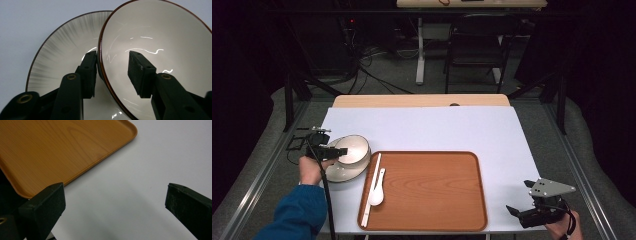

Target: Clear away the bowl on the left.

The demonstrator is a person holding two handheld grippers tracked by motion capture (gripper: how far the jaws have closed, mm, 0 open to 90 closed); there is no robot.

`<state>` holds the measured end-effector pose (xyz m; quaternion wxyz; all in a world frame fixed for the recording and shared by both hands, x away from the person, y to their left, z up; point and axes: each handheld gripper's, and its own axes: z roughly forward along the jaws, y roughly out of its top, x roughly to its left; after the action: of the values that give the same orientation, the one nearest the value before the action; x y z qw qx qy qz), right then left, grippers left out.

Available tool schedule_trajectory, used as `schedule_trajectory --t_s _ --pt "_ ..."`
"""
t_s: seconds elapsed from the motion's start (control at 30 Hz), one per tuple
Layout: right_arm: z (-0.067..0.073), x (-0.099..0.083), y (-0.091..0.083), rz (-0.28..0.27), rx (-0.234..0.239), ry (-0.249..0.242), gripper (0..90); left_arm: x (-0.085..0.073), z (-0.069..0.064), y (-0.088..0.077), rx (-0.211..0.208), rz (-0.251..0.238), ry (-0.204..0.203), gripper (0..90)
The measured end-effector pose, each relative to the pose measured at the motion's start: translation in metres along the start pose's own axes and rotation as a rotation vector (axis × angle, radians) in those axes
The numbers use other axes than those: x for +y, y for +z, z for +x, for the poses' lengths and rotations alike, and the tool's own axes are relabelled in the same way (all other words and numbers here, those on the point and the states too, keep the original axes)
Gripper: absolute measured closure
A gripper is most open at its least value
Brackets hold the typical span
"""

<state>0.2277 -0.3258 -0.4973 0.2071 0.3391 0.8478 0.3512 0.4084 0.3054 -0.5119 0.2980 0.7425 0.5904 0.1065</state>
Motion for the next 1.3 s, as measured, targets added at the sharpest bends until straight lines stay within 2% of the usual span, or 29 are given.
schedule_trajectory --t_s 0.5,0.63,0.83,0.97,1.1,1.3 --pt "0.0 0.0 0.001 0.0 -0.001 0.002 3.5 -0.002 0.008 0.003 -0.004 -0.002 -0.05 75.8" --pt "0.0 0.001 0.002 0.003 0.0 0.003 3.6 -0.003 0.009 0.004 -0.014 -0.018 -0.065 76.8" --pt "0.0 0.0 0.002 0.005 -0.006 0.005 3.7 -0.003 0.006 0.002 -0.011 -0.035 -0.046 82.0" --pt "0.0 0.0 0.002 0.013 -0.009 0.009 3.7 -0.004 0.006 0.001 -0.015 -0.046 -0.042 82.3" --pt "-0.001 -0.001 0.003 0.02 -0.008 0.015 3.7 -0.003 0.002 -0.004 -0.012 -0.067 -0.018 81.9" --pt "-0.003 -0.001 0.004 0.032 0.004 0.044 2.6 -0.002 -0.008 -0.011 0.022 -0.09 0.073 81.7"
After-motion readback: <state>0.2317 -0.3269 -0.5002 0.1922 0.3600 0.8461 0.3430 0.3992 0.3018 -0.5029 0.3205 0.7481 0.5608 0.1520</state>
